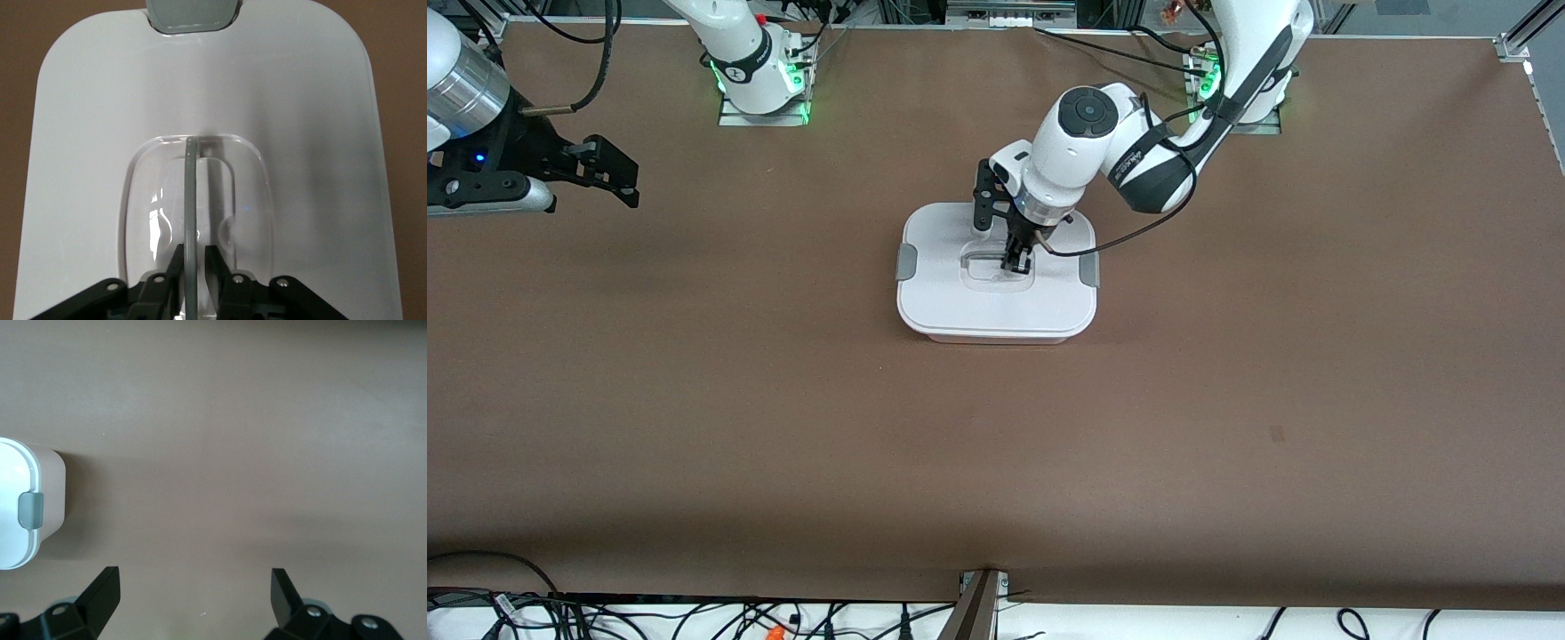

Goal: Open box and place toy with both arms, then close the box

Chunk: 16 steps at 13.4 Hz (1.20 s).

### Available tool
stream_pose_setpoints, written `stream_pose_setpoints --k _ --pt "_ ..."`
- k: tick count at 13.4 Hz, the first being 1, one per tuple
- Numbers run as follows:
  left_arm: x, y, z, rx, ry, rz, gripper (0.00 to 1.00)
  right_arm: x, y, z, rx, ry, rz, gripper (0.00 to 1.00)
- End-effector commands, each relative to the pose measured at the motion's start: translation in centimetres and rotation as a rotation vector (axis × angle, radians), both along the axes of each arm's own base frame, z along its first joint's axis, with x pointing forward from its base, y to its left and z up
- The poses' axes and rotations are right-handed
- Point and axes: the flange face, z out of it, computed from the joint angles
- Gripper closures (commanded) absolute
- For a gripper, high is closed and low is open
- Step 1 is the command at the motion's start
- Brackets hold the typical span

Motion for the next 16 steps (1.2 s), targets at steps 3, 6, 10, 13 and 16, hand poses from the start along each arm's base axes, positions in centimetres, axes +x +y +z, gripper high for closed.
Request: stream_pose_setpoints --k 3,6,10,13,16 --pt "0.5 0.4 2.1 0.036 0.005 0.037 0.00 0.0 -0.2 0.4 0.002 0.011 0.010 0.00" --pt "1.3 1.7 6.1 0.135 0.154 0.133 0.00 0.1 -0.4 0.4 0.002 0.011 0.007 0.00" --pt "5.2 7.6 12.2 0.261 0.343 0.272 0.00 0.1 -0.4 0.4 0.002 0.011 0.007 0.00" --pt "7.6 14.4 17.0 0.330 0.414 0.490 0.00 0.1 -0.5 0.4 0.003 0.008 0.005 0.00" --pt "8.7 21.0 21.6 0.334 0.388 0.712 0.00 0.1 -0.4 0.3 0.003 0.009 0.007 0.00"
